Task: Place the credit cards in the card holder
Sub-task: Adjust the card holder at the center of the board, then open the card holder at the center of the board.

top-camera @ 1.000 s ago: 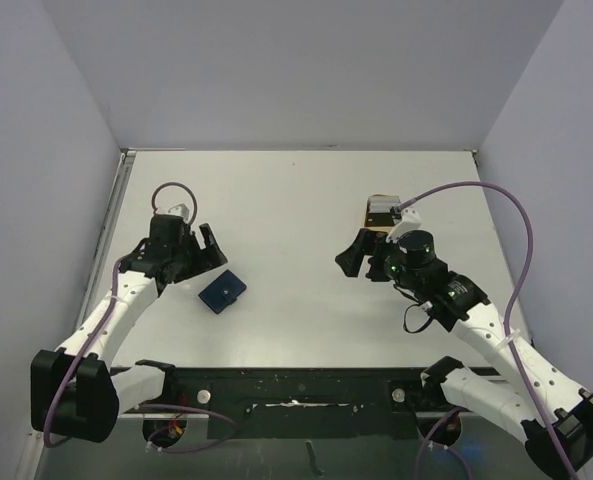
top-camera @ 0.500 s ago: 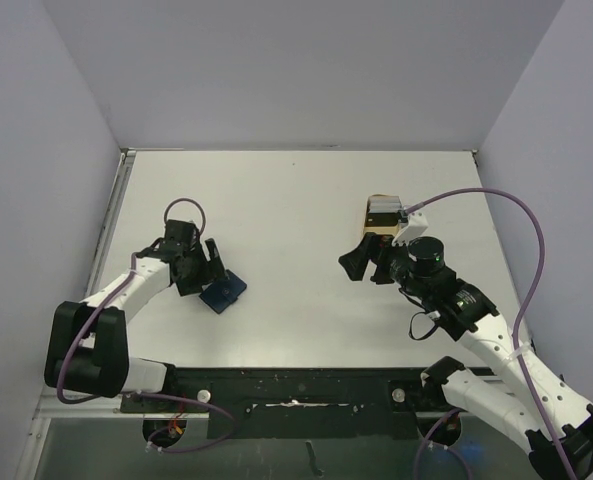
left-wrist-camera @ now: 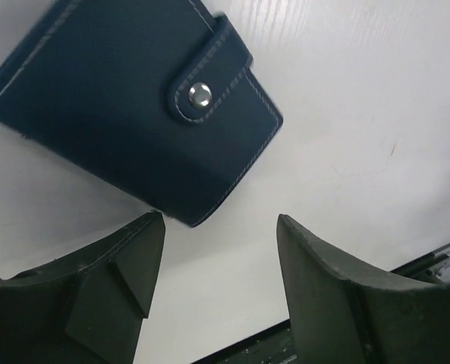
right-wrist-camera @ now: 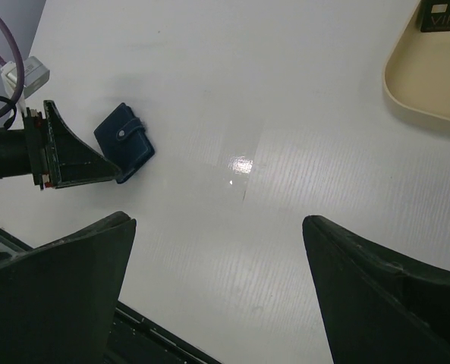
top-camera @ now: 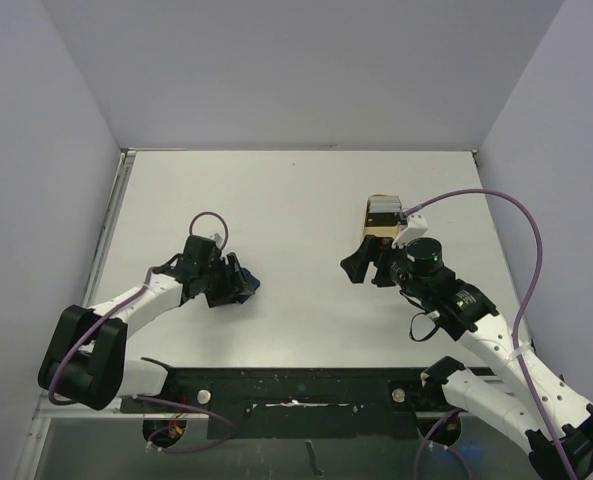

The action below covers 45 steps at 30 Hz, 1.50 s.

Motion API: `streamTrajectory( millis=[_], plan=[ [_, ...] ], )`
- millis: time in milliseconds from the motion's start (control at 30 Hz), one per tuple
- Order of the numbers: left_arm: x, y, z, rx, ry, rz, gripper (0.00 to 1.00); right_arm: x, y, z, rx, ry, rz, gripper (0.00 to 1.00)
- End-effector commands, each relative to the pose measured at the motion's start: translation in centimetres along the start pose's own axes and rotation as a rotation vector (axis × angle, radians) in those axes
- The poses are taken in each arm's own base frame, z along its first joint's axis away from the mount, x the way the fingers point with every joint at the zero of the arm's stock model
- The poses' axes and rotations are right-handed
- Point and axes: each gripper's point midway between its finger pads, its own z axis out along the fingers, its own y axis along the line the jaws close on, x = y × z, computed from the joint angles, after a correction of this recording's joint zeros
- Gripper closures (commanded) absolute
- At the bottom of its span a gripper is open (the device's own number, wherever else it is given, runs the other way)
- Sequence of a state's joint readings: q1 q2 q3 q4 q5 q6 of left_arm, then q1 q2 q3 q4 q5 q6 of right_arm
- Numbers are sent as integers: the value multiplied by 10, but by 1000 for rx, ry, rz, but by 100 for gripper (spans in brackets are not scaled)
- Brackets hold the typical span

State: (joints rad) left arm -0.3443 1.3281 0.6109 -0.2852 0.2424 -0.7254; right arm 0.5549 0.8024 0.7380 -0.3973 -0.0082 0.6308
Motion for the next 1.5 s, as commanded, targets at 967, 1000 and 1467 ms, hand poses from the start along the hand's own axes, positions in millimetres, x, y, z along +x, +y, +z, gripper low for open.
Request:
streamTrajectory(
  millis=[967,1000,1467],
  plan=[
    [-55,28,2,5,-302,-258,58,-4,-7,6,44,-8,0,2],
    [-54,29,4,4,-296,-261,58,-3,-8,6,44,-5,1,2],
    [-66,8,10,81,-282,-189,90,21,-8,23,47,99,48,7]
  ],
)
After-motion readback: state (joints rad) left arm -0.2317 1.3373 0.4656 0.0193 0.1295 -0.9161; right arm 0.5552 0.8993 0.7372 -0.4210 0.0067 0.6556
